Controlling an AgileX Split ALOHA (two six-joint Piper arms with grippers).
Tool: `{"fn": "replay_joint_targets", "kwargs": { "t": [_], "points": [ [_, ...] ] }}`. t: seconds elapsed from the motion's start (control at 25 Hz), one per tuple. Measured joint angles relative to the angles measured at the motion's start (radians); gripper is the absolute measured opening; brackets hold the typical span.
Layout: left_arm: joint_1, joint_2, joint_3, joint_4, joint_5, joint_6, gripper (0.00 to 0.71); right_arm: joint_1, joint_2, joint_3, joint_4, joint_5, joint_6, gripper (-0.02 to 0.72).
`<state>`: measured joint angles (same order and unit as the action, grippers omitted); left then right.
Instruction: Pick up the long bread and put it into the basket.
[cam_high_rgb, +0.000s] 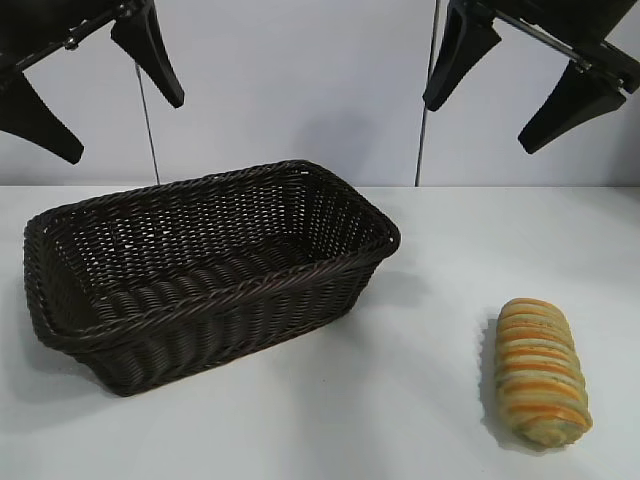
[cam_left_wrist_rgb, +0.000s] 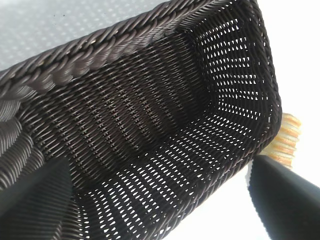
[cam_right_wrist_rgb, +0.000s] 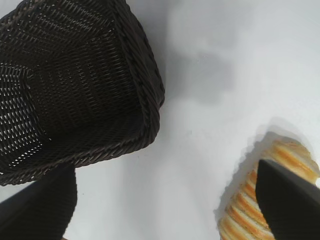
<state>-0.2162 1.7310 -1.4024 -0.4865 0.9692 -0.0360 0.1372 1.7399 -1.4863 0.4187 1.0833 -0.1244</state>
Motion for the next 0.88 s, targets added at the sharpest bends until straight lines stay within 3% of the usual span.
{"fn": "replay_joint_targets", "kwargs": {
  "t": [0.64, 0.88],
  "points": [
    [0.000, 0.000, 0.000, 0.000, -0.003, 0.000, 0.695, 0.000, 0.000, 0.000, -0.002, 0.003, 0.000, 0.695],
    [0.000, 0.000, 0.000, 0.000, -0.061, -0.001, 0.695, 0.000, 0.000, 0.000, -0.002, 0.002, 0.000, 0.695]
  ]
}}
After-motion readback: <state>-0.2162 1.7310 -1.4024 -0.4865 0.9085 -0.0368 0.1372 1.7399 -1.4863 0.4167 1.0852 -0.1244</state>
